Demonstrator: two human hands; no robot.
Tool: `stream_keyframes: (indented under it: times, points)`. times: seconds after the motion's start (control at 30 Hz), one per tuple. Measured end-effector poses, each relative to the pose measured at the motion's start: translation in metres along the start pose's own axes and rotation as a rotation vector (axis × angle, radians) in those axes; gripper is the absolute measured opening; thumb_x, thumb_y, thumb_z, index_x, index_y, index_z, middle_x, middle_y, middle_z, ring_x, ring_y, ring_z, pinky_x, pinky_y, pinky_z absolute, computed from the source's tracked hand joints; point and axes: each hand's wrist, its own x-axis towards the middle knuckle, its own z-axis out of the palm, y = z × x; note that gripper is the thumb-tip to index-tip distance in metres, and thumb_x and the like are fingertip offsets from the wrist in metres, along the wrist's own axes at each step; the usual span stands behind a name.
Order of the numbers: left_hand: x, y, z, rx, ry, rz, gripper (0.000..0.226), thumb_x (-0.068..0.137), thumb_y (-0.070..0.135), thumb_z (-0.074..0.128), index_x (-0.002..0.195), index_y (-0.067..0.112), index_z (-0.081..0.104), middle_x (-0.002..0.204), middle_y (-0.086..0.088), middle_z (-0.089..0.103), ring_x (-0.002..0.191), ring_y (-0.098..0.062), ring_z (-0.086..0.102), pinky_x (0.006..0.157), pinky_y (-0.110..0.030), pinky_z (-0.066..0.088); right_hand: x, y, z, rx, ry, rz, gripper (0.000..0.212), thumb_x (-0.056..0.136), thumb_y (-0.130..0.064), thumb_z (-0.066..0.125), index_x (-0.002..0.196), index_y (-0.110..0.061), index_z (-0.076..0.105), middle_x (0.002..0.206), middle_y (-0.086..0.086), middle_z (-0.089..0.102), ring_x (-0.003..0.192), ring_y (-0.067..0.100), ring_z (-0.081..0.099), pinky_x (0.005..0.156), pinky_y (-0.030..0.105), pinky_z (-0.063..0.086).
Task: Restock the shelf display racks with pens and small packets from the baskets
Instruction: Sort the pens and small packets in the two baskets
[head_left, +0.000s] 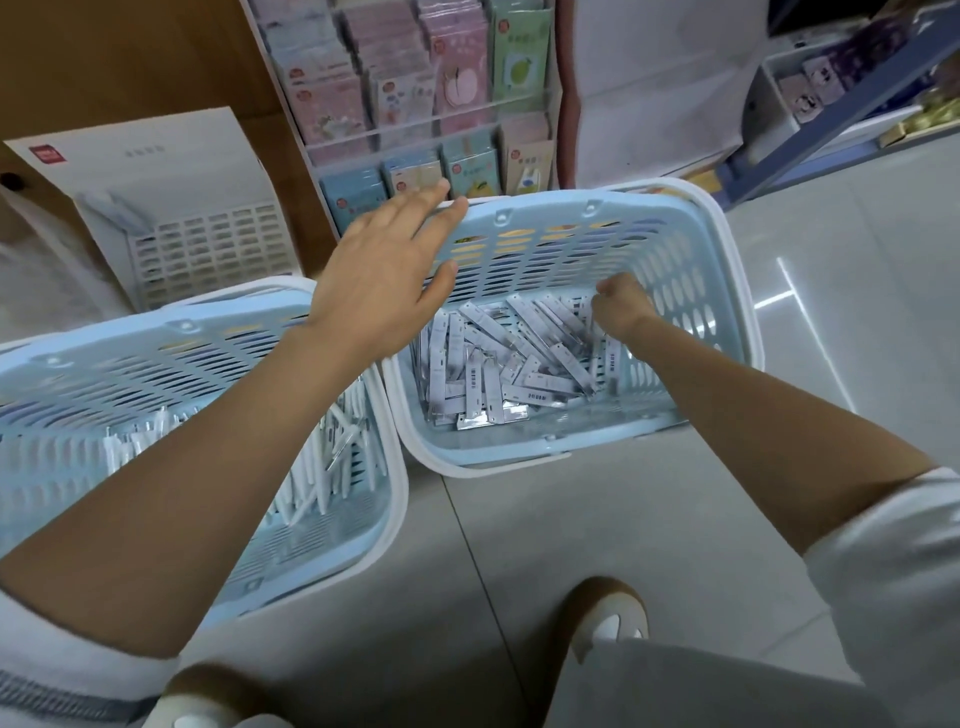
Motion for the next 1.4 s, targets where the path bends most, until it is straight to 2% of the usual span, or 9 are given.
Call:
stream_keyframes:
  times: [0.13,0.27,0.37,0.5,0.63,0.73,0.87,0.97,1.4]
  points:
    - [0.007,0.008,-0.001,-0.024,0.02,-0.02,0.051,0.097,0.032,0.036,0.143,0.011,0.041,0.15,-0.01,0.041,0.135,-0.032,0.039,0.108,-0.047,0.032,-0.004,0.004,0.009,-0.082,-0.138,0.035,0.039,0.095,-0.005,0.043,0.133,-0.001,0.046,0.132,0.021,0.049,0.119,0.037,0.051,0.1,0.042,0.044]
    - [0.012,0.012,-0.001,-0.051,0.025,-0.022,0.053,0.095,0.035,0.032,0.138,0.008,0.044,0.143,-0.01,0.048,0.132,-0.03,0.043,0.105,-0.046,0.033,0.001,0.004,0.011,0.065,-0.138,0.026,0.034,0.092,0.005,0.038,0.111,-0.013,0.059,0.115,0.011,0.052,0.098,0.029,0.06,0.091,0.041,0.053]
    - [0.011,0.01,0.003,-0.062,0.05,-0.013,0.048,0.098,0.031,0.036,0.14,0.01,0.043,0.146,-0.008,0.045,0.133,-0.028,0.041,0.106,-0.046,0.033,0.004,0.008,0.01,0.063,-0.163,0.026,0.034,0.092,0.005,0.042,0.115,-0.007,0.064,0.09,0.004,0.059,0.078,0.017,0.054,0.087,0.032,0.049]
    - [0.012,0.01,0.003,-0.076,0.049,-0.028,0.046,0.099,0.032,0.035,0.139,0.011,0.043,0.144,-0.007,0.047,0.132,-0.027,0.042,0.104,-0.048,0.035,0.0,0.004,0.008,0.095,-0.19,0.022,0.03,0.091,-0.012,0.055,0.118,-0.003,0.063,0.121,0.017,0.062,0.092,0.021,0.055,0.096,0.038,0.046]
    - [0.011,0.009,0.003,-0.078,0.049,-0.03,0.044,0.1,0.031,0.037,0.139,0.011,0.043,0.144,-0.007,0.047,0.132,-0.027,0.042,0.104,-0.047,0.036,0.0,0.003,0.01,0.174,-0.154,0.054,0.027,0.093,-0.008,0.052,0.114,0.003,0.065,0.126,0.02,0.06,0.116,0.032,0.057,0.1,0.043,0.047]
    - [0.011,0.009,0.003,-0.077,0.048,-0.03,0.045,0.1,0.03,0.037,0.14,0.011,0.043,0.145,-0.007,0.046,0.133,-0.026,0.041,0.105,-0.047,0.035,0.002,0.005,0.014,0.205,-0.191,0.01,0.025,0.093,-0.002,0.051,0.112,-0.002,0.067,0.125,0.011,0.061,0.107,0.025,0.06,0.096,0.034,0.049]
    - [0.011,0.009,0.003,-0.074,0.044,-0.033,0.045,0.1,0.03,0.037,0.14,0.012,0.043,0.145,-0.006,0.046,0.133,-0.026,0.041,0.105,-0.046,0.036,0.0,0.005,0.013,0.245,-0.208,-0.048,0.025,0.086,0.004,0.061,0.109,-0.006,0.067,0.087,-0.001,0.058,0.068,0.008,0.048,0.064,0.014,0.043]
    - [0.012,0.01,0.003,-0.071,0.046,-0.029,0.044,0.1,0.03,0.037,0.139,0.011,0.043,0.144,-0.006,0.047,0.132,-0.026,0.042,0.105,-0.046,0.036,0.002,0.01,0.013,0.273,-0.215,-0.064,0.022,0.084,0.008,0.062,0.091,-0.012,0.068,0.072,0.001,0.05,0.069,0.02,0.049,0.071,0.029,0.048]
    - [-0.016,-0.017,-0.022,-0.114,-0.066,0.034,0.057,0.098,0.036,0.033,0.148,0.011,0.034,0.154,-0.011,0.035,0.137,-0.032,0.038,0.109,-0.048,0.035,-0.089,-0.046,-0.035,0.609,-0.074,-0.602,0.018,0.091,0.004,0.052,0.089,-0.014,0.058,0.084,0.0,0.054,0.065,0.013,0.061,0.064,0.028,0.052]
